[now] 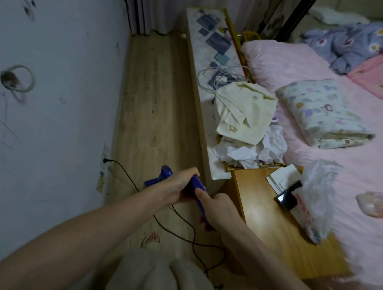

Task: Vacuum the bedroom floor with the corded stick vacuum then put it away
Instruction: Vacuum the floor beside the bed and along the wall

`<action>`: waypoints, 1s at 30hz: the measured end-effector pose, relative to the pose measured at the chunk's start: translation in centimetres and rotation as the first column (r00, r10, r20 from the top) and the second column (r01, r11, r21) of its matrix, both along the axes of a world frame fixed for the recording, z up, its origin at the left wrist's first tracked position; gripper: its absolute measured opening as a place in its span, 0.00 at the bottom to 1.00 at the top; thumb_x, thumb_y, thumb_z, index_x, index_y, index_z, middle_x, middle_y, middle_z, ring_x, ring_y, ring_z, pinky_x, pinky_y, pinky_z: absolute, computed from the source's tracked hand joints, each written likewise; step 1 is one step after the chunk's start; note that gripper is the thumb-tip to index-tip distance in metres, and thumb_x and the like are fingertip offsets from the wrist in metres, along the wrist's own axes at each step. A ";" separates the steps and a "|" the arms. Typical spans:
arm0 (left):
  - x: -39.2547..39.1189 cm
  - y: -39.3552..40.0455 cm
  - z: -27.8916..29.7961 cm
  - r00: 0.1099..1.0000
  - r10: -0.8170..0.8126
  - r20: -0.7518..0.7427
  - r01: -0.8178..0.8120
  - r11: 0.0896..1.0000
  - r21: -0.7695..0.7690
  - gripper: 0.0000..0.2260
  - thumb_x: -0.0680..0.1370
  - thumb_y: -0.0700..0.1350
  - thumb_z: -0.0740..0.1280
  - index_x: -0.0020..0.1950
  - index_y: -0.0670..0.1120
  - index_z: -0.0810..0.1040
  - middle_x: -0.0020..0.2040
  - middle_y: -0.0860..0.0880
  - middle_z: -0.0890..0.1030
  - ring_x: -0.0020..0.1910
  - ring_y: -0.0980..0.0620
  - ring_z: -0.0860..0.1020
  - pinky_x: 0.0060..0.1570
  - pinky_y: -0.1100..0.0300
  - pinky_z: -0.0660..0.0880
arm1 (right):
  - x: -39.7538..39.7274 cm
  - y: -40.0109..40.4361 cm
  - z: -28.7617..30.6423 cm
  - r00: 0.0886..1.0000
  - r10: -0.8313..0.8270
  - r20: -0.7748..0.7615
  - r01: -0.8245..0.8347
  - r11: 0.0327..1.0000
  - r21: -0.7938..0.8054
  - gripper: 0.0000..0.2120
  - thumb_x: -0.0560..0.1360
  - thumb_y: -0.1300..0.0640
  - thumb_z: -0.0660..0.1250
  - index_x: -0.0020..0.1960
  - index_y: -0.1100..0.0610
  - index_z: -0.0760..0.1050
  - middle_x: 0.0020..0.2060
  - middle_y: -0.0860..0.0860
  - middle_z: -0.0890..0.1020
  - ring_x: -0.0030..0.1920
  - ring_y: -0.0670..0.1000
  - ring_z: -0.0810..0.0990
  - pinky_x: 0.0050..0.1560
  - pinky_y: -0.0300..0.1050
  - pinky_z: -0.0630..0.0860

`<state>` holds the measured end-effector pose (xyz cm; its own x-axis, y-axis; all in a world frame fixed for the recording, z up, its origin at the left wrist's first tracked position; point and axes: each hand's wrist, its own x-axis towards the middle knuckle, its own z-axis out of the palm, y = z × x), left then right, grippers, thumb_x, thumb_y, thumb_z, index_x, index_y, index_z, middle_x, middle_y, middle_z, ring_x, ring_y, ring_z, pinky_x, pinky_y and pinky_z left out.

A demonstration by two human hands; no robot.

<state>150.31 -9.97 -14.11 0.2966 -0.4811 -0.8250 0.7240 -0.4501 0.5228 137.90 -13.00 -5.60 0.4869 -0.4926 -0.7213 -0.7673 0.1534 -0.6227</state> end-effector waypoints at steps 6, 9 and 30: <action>0.3 3.3 -1.0 0.998 -0.066 0.003 0.065 0.996 0.068 0.13 0.75 0.44 0.68 0.54 0.37 0.72 0.42 0.40 0.81 0.38 0.46 0.80 0.47 0.50 0.80 | -0.8 4.3 0.0 0.985 -0.150 0.082 0.133 0.975 0.179 0.12 0.82 0.47 0.57 0.44 0.54 0.66 0.34 0.51 0.75 0.29 0.46 0.73 0.29 0.37 0.72; 1.6 3.7 -1.3 0.998 -0.053 0.029 0.051 0.996 0.067 0.19 0.75 0.47 0.70 0.60 0.37 0.73 0.39 0.42 0.82 0.37 0.46 0.81 0.51 0.49 0.79 | 0.4 4.8 -0.1 0.967 -0.217 0.130 0.185 0.958 0.221 0.13 0.82 0.49 0.57 0.42 0.53 0.67 0.33 0.52 0.74 0.30 0.47 0.73 0.32 0.39 0.72; 14.9 -2.9 -7.6 0.960 -0.049 0.274 0.010 0.990 0.139 0.16 0.79 0.56 0.63 0.57 0.45 0.74 0.44 0.43 0.83 0.40 0.48 0.84 0.43 0.51 0.81 | 14.7 -1.6 -10.0 0.990 -0.113 0.087 0.094 0.975 0.200 0.15 0.81 0.45 0.56 0.52 0.57 0.71 0.34 0.52 0.76 0.28 0.47 0.73 0.29 0.39 0.70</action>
<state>165.22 -12.83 -21.66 0.5096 -0.3827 -0.7706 0.5451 -0.5494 0.6333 152.65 -14.64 -15.61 0.5130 -0.3983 -0.7604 -0.6784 0.3547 -0.6435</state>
